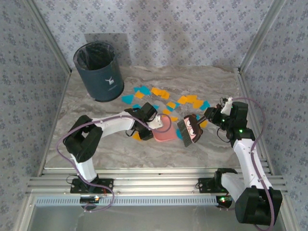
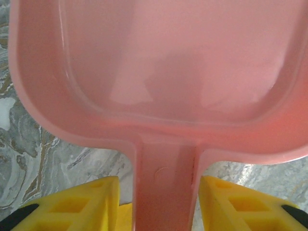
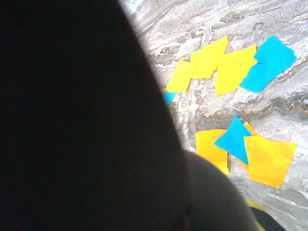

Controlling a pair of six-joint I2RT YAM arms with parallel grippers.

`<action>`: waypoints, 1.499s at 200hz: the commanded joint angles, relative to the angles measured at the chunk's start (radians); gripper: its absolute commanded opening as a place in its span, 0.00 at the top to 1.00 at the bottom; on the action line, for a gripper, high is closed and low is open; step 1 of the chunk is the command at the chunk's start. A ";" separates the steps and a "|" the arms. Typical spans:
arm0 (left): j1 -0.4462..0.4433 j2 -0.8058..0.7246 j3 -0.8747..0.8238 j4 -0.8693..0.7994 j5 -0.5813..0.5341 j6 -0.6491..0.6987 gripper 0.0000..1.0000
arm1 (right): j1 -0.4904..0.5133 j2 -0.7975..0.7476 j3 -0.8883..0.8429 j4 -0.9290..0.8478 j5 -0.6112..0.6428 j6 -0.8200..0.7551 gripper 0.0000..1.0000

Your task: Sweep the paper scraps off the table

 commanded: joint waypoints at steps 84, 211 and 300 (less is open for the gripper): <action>0.074 -0.080 -0.076 0.080 0.187 0.030 0.55 | -0.009 -0.022 0.013 0.006 -0.013 -0.001 1.00; 0.083 0.000 -0.005 -0.020 0.171 0.070 0.57 | -0.013 -0.026 0.013 -0.005 -0.008 -0.002 1.00; 0.068 0.066 0.049 -0.100 0.160 0.087 0.59 | -0.014 -0.024 0.012 -0.011 -0.008 -0.006 1.00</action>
